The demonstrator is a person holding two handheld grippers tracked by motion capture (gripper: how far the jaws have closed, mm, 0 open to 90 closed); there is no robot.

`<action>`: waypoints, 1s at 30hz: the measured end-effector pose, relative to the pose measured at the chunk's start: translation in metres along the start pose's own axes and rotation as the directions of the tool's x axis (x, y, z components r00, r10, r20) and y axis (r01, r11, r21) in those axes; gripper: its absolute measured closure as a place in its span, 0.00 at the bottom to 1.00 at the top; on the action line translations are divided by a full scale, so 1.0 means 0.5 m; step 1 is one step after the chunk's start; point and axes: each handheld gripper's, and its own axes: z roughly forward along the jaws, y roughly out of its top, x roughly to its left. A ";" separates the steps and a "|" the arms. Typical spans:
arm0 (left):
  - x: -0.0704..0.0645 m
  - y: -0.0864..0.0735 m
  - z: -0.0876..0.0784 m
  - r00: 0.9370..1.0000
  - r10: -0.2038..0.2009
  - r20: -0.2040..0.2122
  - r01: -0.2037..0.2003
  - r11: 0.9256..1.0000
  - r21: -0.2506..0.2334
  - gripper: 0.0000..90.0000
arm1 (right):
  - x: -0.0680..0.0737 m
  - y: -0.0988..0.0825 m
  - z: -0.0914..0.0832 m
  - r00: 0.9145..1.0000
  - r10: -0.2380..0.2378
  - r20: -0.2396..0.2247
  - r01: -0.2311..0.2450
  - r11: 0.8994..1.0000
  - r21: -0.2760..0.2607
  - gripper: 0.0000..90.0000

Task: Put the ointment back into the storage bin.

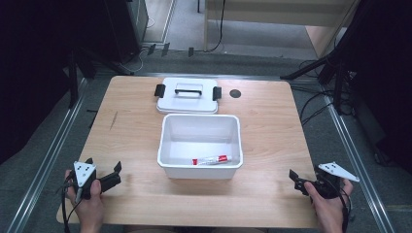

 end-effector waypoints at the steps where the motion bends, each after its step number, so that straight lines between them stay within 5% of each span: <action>1: 0.000 0.000 0.000 1.000 0.001 -0.001 -0.001 1.000 0.000 0.05 | -0.003 -0.007 -0.004 1.000 -0.004 0.007 0.004 1.000 -0.011 0.00; 18: -0.002 -0.001 -0.001 1.000 0.002 -0.011 -0.002 1.000 -0.009 0.05 | -0.026 -0.068 -0.053 0.999 0.024 0.043 -0.022 0.999 -0.046 0.00; 24: -0.001 -0.001 -0.001 1.000 0.003 -0.012 -0.003 1.000 -0.007 0.05 | -0.016 -0.069 -0.052 0.998 -0.028 0.051 0.030 0.999 -0.039 0.00; 30: -0.001 0.000 0.000 1.000 0.005 -0.014 -0.005 1.000 0.000 0.05 | -0.016 -0.069 -0.051 0.998 -0.032 0.054 0.034 0.999 -0.041 0.02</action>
